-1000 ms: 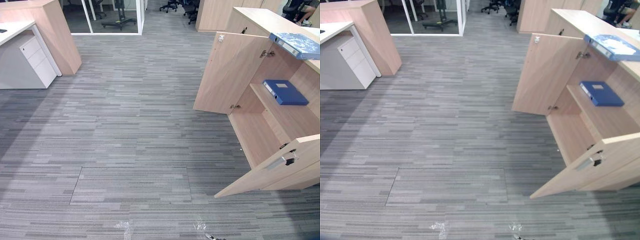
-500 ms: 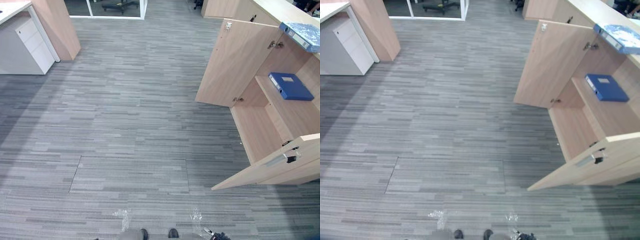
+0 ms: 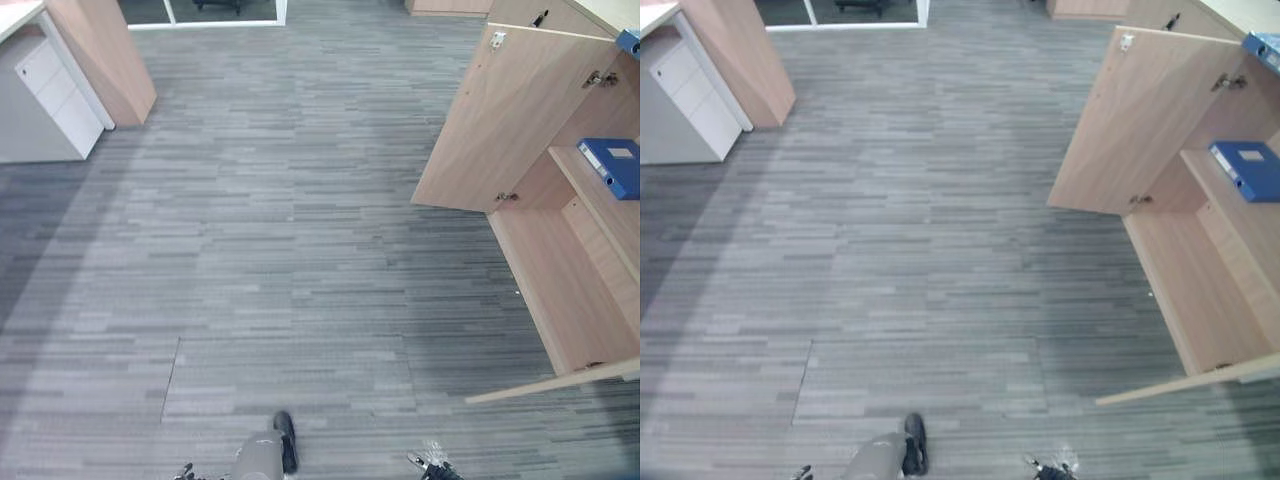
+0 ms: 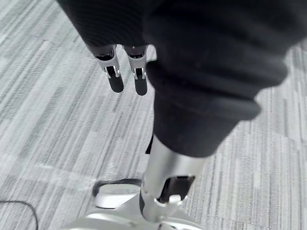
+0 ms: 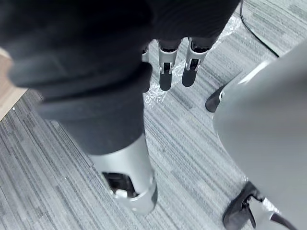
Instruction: Walk over to the cabinet, pick up the folder, carry it to the office cabinet, place the folder inside the office cabinet, then close the office cabinet door
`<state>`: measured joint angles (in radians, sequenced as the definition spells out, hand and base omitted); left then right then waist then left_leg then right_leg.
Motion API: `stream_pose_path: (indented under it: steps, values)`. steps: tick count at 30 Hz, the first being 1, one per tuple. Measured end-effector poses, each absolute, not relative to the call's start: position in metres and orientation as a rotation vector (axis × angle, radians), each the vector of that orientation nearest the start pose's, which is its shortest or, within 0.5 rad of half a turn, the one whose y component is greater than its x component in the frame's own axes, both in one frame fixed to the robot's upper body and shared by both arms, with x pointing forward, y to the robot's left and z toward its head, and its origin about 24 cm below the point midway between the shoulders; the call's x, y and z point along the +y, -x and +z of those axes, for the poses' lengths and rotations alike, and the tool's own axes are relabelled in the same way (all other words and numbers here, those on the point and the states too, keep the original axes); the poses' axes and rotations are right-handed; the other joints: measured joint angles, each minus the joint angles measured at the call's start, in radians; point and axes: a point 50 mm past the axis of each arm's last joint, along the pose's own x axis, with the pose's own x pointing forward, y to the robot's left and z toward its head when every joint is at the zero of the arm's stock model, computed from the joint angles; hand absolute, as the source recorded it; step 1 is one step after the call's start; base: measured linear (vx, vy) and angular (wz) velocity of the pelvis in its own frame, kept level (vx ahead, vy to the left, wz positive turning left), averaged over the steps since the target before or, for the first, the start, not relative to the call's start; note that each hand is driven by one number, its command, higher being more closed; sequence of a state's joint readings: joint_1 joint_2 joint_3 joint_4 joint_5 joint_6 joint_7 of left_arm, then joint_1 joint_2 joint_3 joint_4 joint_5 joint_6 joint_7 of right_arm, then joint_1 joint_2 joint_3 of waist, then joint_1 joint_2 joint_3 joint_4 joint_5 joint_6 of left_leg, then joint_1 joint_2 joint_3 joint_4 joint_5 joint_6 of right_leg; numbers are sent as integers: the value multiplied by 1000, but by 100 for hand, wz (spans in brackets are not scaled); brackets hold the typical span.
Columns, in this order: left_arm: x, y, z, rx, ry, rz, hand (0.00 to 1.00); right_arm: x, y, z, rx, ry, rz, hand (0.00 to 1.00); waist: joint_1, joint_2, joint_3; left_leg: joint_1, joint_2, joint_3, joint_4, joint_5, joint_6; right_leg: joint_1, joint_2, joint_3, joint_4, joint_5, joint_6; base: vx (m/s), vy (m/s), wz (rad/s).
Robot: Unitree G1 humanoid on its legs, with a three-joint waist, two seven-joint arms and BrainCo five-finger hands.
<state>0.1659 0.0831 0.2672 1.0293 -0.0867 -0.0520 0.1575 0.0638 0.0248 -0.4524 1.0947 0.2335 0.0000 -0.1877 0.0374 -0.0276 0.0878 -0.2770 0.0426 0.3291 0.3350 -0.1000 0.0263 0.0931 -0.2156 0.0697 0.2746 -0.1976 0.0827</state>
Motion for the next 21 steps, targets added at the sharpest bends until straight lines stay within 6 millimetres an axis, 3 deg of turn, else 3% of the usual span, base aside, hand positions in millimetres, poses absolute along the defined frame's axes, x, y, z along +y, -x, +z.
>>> stream_pose_path:
  steps: [3, 4, 5, 6, 7, 9, 10, 11, 12, 13, 14, 15, 16, 18, 19, 21]
  values:
    - [225, -58, -161, 1128, -1, 482, 0, -201, -72, -168, 1134, -379, -736, 0, -9, 7, -40, 115, -46, 51, -66, -20, 27, -109, -41, 27, 285, 71, 21, 415, 265, -46]
    - [225, -61, -160, 1124, -14, 468, 0, -202, -73, -167, 1130, -383, -739, 0, -18, 6, -39, 161, -58, 52, -91, -28, 33, -163, -49, 21, 421, 137, 25, 402, 189, -8]
    - [225, -66, -160, 1115, -23, 455, 0, -203, -75, -167, 1122, -385, -742, 0, -36, 15, -32, 220, -64, 49, -118, -34, 39, -232, -60, 6, 607, 155, 11, 465, 153, -1]
    - [223, -73, -159, 1101, -30, 435, 0, -204, -79, -165, 1099, -391, -744, 0, -44, 16, -18, 290, -66, 40, -147, -36, 40, -294, -66, -36, 752, 128, -12, 368, 68, 4]
    - [222, -75, -159, 1096, -31, 426, 0, -205, -81, -164, 1089, -388, -741, 0, -46, 20, -13, 323, -64, 38, -163, -36, 40, -320, -65, -63, 793, 103, -24, 325, 6, -4]
    - [218, -83, -159, 1086, -45, 386, 0, -205, -89, -162, 1064, -366, -712, 0, -51, 24, -6, 421, -42, 35, -216, -36, 39, -383, -56, -217, 701, 5, -40, 284, -72, 1]
    - [216, -85, -159, 1084, -48, 374, 0, -205, -91, -162, 1058, -365, -712, 0, -53, 26, -4, 433, -35, 32, -224, -38, 35, -392, -50, -253, 636, 0, -40, 256, -141, 18]
    - [209, -89, -160, 1083, -46, 350, 0, -206, -93, -161, 1050, -365, -709, 0, -60, 28, -2, 446, -23, 29, -232, -50, 15, -405, -39, -312, 463, 3, -41, 241, -175, 25]
    - [202, -91, -161, 1080, -30, 336, 0, -205, -95, -161, 1047, -366, -706, 0, -67, 25, 1, 464, -22, 28, -257, -62, -22, -407, -32, -349, 269, 44, -46, 242, -189, 23]
    - [199, -93, -160, 1075, -21, 335, 0, -204, -96, -161, 1048, -366, -703, 0, -64, 18, 6, 476, -29, 28, -267, -64, -34, -406, -29, -361, 173, 85, -51, 263, -226, 9]
    - [194, -97, -160, 1068, -15, 323, 0, -206, -97, -160, 1045, -354, -693, 0, -70, 28, 19, 508, -26, 21, -277, -74, -59, -395, -13, -358, 104, 211, -86, 309, -237, -13]
    - [188, -98, -161, 1074, 1, 317, 0, -213, -98, -159, 1038, -335, -696, 0, -70, 53, 27, 526, -14, 21, -287, -76, -65, -390, 16, -366, 93, 213, -86, 394, -286, -41]
    - [182, -96, -163, 1085, 12, 305, 0, -220, -104, -156, 1018, -320, -695, 0, -68, 87, 21, 528, 13, 21, -293, -72, -67, -401, 46, -353, 107, 181, -91, 351, -240, -56]
    - [177, -96, -164, 1095, 22, 293, 0, -219, -100, -157, 1032, -330, -703, 0, -74, 92, 28, 560, 37, 19, -290, -57, -88, -416, 75, -339, 193, 84, -105, 378, -304, -40]
    - [177, -96, -164, 1096, 24, 294, 0, -220, -96, -159, 1040, -339, -720, 0, -75, 94, 26, 565, 52, 18, -277, -57, -89, -406, 87, -343, 197, 65, -107, 419, -350, -19]
    - [181, -95, -164, 1097, 51, 328, 0, -219, -80, -163, 1076, -384, -778, 0, -77, 92, 26, 509, 138, -13, -51, -72, -113, -320, 146, -354, 136, 31, -111, 361, -313, -7]
